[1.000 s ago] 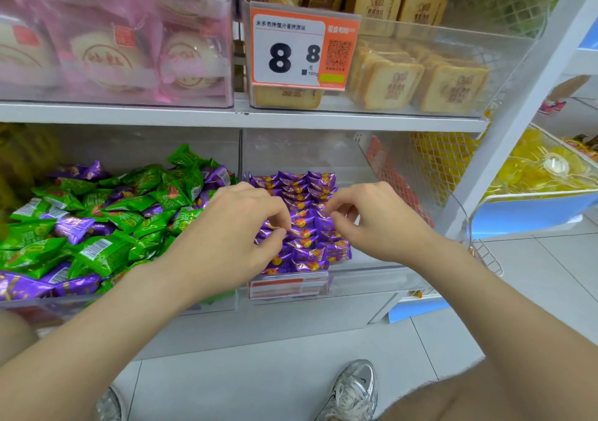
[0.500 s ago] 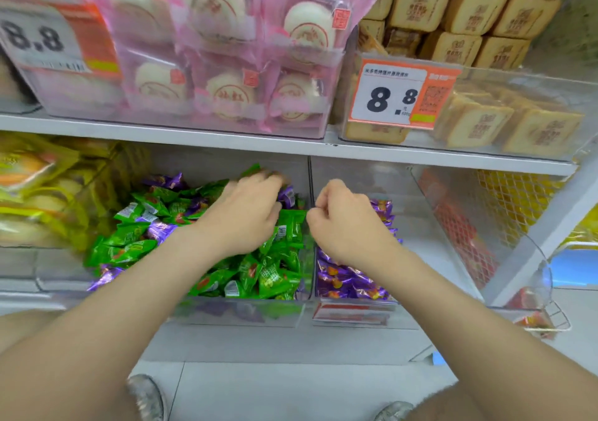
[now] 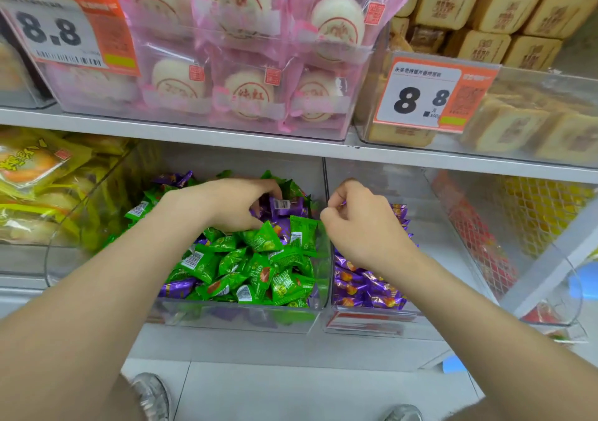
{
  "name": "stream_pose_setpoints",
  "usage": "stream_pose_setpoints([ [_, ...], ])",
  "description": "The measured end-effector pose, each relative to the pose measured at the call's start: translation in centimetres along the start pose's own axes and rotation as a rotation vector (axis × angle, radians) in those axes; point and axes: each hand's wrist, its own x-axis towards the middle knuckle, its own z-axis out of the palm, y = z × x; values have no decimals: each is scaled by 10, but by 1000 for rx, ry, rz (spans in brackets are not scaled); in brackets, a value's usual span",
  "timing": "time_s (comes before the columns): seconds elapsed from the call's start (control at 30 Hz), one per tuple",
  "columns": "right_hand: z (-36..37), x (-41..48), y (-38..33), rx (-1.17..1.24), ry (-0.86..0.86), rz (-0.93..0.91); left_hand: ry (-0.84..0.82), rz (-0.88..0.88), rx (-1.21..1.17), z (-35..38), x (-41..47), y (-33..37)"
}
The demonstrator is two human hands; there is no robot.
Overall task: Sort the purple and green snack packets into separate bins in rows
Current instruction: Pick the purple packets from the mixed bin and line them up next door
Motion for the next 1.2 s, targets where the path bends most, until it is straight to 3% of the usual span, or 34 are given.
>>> stream_pose_setpoints([
  [0.2, 8, -2, 2, -80, 91, -214, 132, 3, -16, 4, -13, 2],
  [0.33, 17, 1, -10, -175, 121, -456, 57, -78, 47, 2, -27, 0],
  [0.47, 28, 14, -32, -379, -84, -514, -27, -145, 74, 3, -39, -13],
  [0.63, 42, 47, -39, -504, -338, -424, 105, -175, 27, -8, -53, -21],
  [0.73, 42, 62, -43, -484, -543, -366, -69, -144, 33, -6, -57, -18],
  [0.83, 46, 75, -45, -517, -638, -408, -81, -148, 116, 1, -54, -17],
  [1.0, 52, 83, -43, -552, -619, -415, 74, -180, 95, 1, -56, -22],
  [1.2, 52, 69, -39, -475, -392, -521, 113, -214, 39, -3, -59, -26],
])
